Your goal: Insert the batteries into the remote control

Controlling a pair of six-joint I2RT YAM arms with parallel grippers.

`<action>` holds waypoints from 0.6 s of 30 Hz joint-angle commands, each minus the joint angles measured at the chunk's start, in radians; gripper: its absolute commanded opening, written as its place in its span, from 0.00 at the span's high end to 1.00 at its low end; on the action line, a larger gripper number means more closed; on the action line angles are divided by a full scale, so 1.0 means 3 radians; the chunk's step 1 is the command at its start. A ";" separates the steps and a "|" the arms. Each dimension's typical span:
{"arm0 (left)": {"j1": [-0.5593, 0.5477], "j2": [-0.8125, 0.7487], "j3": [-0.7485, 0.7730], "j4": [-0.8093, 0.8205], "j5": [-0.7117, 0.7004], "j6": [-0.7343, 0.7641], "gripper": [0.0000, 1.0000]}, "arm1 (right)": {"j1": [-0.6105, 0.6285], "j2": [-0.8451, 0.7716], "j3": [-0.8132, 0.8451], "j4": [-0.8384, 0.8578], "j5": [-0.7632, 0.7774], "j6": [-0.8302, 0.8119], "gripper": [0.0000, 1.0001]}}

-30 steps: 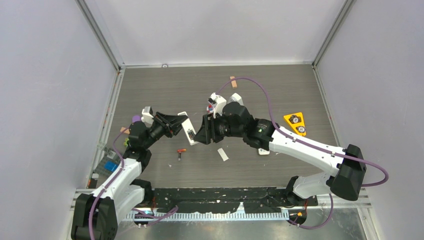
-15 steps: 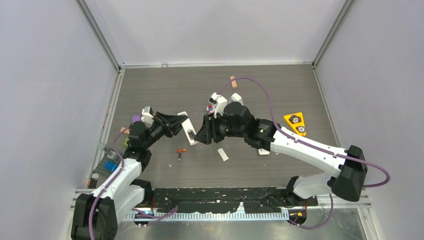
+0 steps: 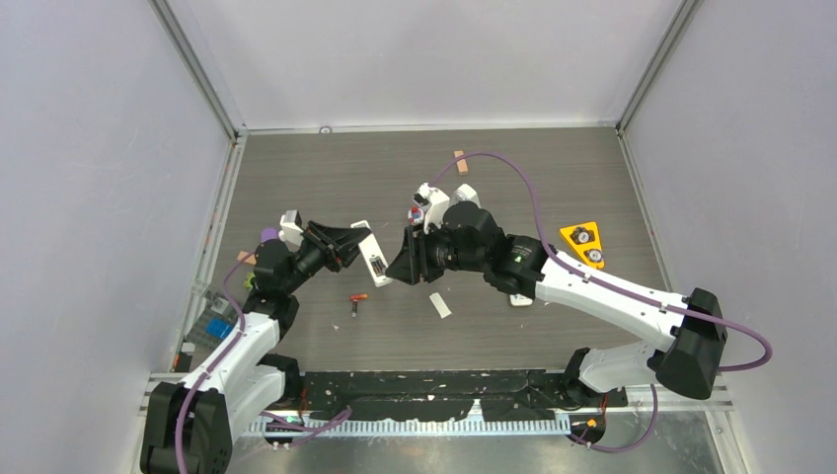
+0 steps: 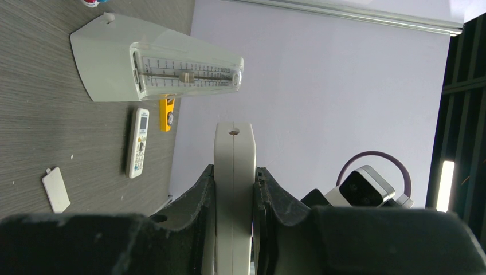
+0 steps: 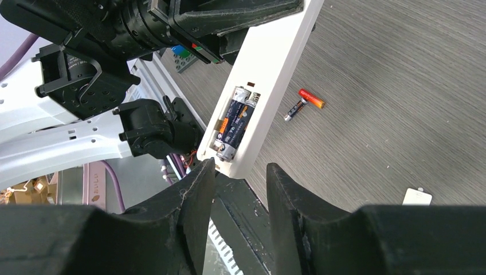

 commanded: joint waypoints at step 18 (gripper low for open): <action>-0.0009 -0.0026 0.0019 0.0130 0.0025 -0.0010 1.00 | 0.0014 0.0073 0.0096 0.0000 0.0090 -0.0027 0.56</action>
